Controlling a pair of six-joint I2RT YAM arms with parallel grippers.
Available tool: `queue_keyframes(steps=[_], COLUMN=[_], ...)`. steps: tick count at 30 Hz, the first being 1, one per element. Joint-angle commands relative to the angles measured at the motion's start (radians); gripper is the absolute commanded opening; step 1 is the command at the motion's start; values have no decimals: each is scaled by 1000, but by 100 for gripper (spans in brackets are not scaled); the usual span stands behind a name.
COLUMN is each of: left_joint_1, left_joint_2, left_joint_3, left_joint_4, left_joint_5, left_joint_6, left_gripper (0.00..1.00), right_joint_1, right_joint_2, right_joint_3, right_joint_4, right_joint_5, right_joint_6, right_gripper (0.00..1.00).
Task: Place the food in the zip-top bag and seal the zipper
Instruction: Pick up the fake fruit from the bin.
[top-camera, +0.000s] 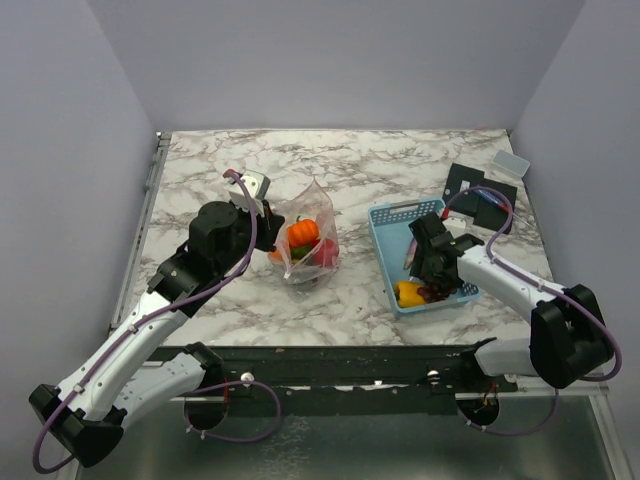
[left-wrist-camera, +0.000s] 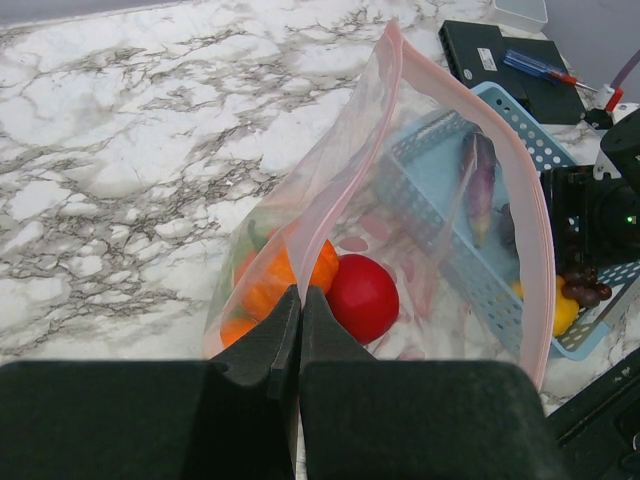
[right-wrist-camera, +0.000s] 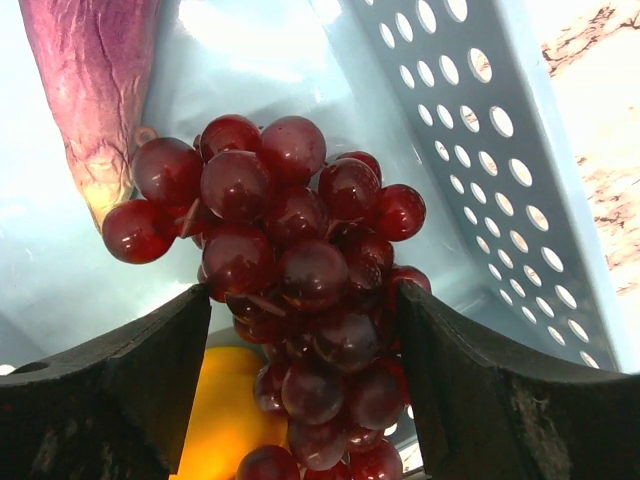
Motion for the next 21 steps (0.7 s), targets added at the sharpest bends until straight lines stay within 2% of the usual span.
queue_keyframes(steps=[1,7,8,11,15,21], left_joint_1=[5,5,4,4,5,6], left_joint_2=[-11,-10,-9,-9,-8,-8], left_joint_3=[-13,-14,-14,-13,-14,-13], left_joint_4=[15,14,14,13,12,13], left_joint_5=[22,20,20,19,18,21], left_joint_6=[11,11,12,12,12,10], left_gripper=[0,0,0,0,0,0], right_joint_1=[-4,-4,-4,-3,-4,-3], right_joint_2=[20,13,12,9,-17,-139], right_joint_3=[-25,-32,-32,-31,-17,26], right_joint_4=[51,62,63,64,44,1], right_joint_5=[-26,-22,-19,-16,-19,-14], right_joint_6=[38,36,36,33,25,16], right_gripper=[70,41,27,2,1,1])
